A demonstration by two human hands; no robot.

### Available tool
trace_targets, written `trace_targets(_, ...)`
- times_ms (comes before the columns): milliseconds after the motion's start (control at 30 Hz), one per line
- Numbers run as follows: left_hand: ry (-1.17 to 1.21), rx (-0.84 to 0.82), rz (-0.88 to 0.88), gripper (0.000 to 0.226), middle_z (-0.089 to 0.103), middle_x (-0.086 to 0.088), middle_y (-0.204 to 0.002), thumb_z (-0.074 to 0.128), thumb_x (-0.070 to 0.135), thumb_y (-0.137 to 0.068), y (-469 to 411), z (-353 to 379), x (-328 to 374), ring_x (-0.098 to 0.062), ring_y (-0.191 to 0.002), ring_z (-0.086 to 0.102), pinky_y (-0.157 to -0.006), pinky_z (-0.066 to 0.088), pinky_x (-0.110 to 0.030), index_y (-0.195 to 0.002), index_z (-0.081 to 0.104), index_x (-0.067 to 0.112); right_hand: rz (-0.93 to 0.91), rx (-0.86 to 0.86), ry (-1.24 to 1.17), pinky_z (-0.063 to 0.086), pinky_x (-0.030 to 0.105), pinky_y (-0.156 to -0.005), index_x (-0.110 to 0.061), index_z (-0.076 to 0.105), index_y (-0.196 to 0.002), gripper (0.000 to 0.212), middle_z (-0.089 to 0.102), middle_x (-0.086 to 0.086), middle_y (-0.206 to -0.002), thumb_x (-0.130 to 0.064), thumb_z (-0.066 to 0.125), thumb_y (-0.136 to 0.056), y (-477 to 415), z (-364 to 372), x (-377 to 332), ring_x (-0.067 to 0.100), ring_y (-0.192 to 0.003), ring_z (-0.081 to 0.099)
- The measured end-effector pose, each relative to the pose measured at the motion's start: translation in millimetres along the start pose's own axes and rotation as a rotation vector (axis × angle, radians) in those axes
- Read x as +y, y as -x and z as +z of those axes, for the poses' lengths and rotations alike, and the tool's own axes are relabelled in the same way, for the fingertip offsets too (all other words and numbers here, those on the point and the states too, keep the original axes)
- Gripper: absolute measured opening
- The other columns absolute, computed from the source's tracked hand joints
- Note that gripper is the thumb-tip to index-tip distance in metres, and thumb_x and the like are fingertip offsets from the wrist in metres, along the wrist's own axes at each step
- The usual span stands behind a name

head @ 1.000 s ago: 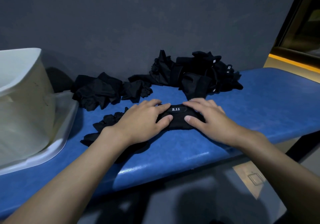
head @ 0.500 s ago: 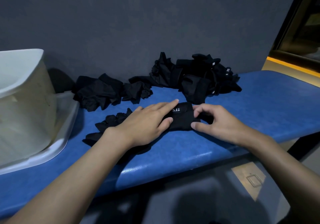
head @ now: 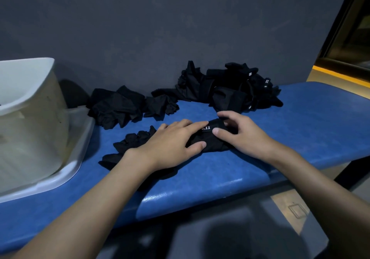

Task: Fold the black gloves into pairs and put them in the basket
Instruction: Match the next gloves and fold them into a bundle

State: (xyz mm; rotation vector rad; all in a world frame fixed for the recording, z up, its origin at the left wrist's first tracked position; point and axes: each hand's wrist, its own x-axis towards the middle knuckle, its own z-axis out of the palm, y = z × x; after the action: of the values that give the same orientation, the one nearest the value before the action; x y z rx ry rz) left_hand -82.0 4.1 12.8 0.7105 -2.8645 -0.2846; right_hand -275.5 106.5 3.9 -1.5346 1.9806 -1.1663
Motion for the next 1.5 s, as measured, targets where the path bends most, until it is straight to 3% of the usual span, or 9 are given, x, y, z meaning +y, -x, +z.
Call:
trace_targets(67,0.064,0.028,-0.016,0.059,0.048,0.012,-0.137,0.047,0.057,-0.096,-0.3,0.3,-1.0,-0.01,-0.128,0.044,-0.107,0.03,-0.038,-0.15,0.028,0.043,-0.005,-0.001,0.032,0.049,0.024,-0.093,-0.028,0.053,-0.134,0.056,0.063,-0.005,-0.107,-0.033,0.075,-0.083,-3.8,2.2,1.5,0.006,-0.101,0.061)
trace_targets(200,0.187,0.068,-0.026,0.058,0.053,0.013,-0.13,0.05,0.059,-0.093,-3.4,1.5,-5.3,-0.009,-0.124,0.049,-0.109,0.037,-0.043,-0.146,0.04,0.037,-0.04,-0.047,-0.05,0.05,0.017,-0.081,-0.023,0.052,-0.132,0.055,0.063,-0.001,-0.103,-0.013,0.075,-0.084,-6.3,5.3,-3.8,0.008,-0.092,0.062)
trace_targets(333,0.346,0.125,-0.053,0.049,0.055,0.011,-0.124,0.056,0.048,-0.096,-5.1,-0.6,-4.3,-0.005,-0.116,0.052,-0.104,0.042,-0.028,-0.141,0.049,0.03,-0.071,-0.036,-0.091,0.054,0.028,-0.087,-0.029,0.051,-0.126,0.056,0.062,0.004,-0.111,-0.007,0.076,-0.081,-4.7,5.4,-6.5,0.018,-0.101,0.062)
trace_targets(500,0.431,0.141,-0.113,0.042,0.065,0.015,-0.114,0.059,0.045,-0.095,-5.1,-5.5,-1.8,0.004,-0.099,0.061,-0.083,0.049,-0.015,-0.134,0.055,0.031,-0.094,-0.044,-0.162,0.056,0.025,-0.077,-0.027,0.051,-0.126,0.057,0.063,0.005,-0.111,0.001,0.073,-0.082,3.3,2.7,-13.9,0.009,-0.091,0.064)
trace_targets(667,0.489,0.206,-0.127,0.033,0.067,0.018,-0.099,0.069,0.041,-0.088,-6.5,-6.6,0.2,0.004,-0.089,0.064,-0.08,0.052,-0.023,-0.119,0.062,0.034,-0.111,-0.051,-0.209,0.055,0.02,-0.075,-0.022,0.05,-0.127,0.058,0.062,0.006,-0.112,0.008,0.07,-0.081,10.6,0.6,-21.6,-0.002,-0.084,0.063)
trace_targets(867,0.592,0.344,-0.041,0.033,0.066,0.017,-0.107,0.074,0.025,-0.086,-2.8,-11.8,10.8,-0.002,-0.091,0.066,-0.079,0.054,-0.025,-0.117,0.063,0.032,-0.137,-0.009,-0.215,0.053,0.019,-0.085,-0.022,0.052,-0.128,0.06,0.062,0.0,-0.116,0.007,0.072,-0.079,17.2,-6.1,-29.0,0.002,-0.099,0.063)
trace_targets(1100,0.401,0.457,0.149,0.04,0.066,0.016,-0.114,0.073,0.017,-0.086,16.9,-58.0,32.5,-0.001,-0.109,0.06,-0.096,0.048,-0.025,-0.123,0.063,0.026,-0.197,-0.048,-0.227,0.051,0.024,-0.096,-0.024,0.055,-0.13,0.062,0.063,0.0,-0.124,-0.007,0.081,-0.076,27.8,-36.6,-63.2,0.008,-0.113,0.062)
trace_targets(1267,0.265,0.421,0.253,0.049,0.063,0.012,-0.116,0.074,0.012,-0.085,41.0,-96.4,44.8,-0.003,-0.108,0.059,-0.094,0.047,-0.025,-0.129,0.059,0.024,-0.268,-0.262,-0.154,0.04,0.021,-0.108,-0.023,0.045,-0.142,0.071,0.058,-0.007,-0.136,-0.013,0.078,-0.08,29.5,-57.4,-107.2,-0.002,-0.126,0.052)
trace_targets(1500,0.197,0.449,0.268,0.049,0.063,0.006,-0.114,0.076,0.012,-0.084,78.1,-140.5,45.1,-0.008,-0.103,0.061,-0.089,0.049,-0.03,-0.129,0.059,0.02,-0.335,-0.387,-0.101,0.038,0.035,-0.112,-0.021,0.057,-0.133,0.05,0.061,-0.011,-0.133,-0.013,0.074,-0.086,24.9,-48.5,-152.9,0.001,-0.127,0.052)
